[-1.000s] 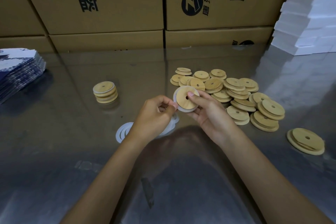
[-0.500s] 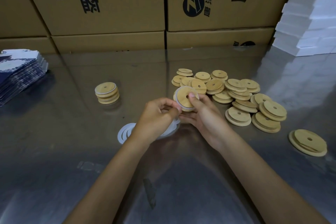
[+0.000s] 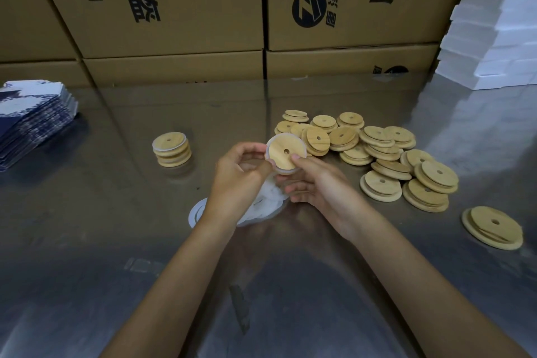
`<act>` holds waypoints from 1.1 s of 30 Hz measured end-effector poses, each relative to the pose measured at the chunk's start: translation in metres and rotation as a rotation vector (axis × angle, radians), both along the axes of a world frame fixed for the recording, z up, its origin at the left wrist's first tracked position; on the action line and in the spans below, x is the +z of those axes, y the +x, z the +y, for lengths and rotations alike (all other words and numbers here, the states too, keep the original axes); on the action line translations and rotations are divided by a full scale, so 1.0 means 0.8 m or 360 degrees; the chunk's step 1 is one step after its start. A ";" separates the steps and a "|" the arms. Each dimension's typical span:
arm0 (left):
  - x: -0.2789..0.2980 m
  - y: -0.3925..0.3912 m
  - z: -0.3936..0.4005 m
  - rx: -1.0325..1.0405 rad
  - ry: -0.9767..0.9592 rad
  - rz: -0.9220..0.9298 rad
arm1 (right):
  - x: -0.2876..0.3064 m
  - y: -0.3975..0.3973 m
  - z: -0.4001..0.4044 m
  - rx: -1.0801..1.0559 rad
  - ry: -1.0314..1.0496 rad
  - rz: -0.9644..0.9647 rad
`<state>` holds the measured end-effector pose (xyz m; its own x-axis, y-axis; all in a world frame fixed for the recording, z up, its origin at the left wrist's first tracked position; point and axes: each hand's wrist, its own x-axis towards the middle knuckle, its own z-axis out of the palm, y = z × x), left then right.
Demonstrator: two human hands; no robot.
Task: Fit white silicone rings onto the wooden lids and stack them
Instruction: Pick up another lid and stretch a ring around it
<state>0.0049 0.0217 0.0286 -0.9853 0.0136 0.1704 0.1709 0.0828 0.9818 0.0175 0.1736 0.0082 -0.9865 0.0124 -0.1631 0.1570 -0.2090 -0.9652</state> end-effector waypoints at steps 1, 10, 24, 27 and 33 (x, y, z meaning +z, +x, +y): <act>-0.001 0.000 0.000 0.0008 -0.0003 0.0003 | 0.000 0.000 0.001 0.0011 0.0000 0.0006; -0.008 -0.005 -0.003 0.0070 0.0009 -0.0106 | -0.004 0.002 0.003 0.0031 -0.0021 0.0155; 0.001 -0.036 -0.066 0.0441 0.1079 -0.0416 | 0.004 0.001 0.016 0.0014 0.0026 0.0049; -0.001 -0.050 -0.097 0.0610 0.1195 -0.0361 | 0.002 -0.001 0.019 -0.0002 0.0003 0.0037; -0.014 -0.066 -0.129 0.0811 0.1323 -0.0381 | 0.001 -0.002 0.018 -0.0025 0.0004 0.0026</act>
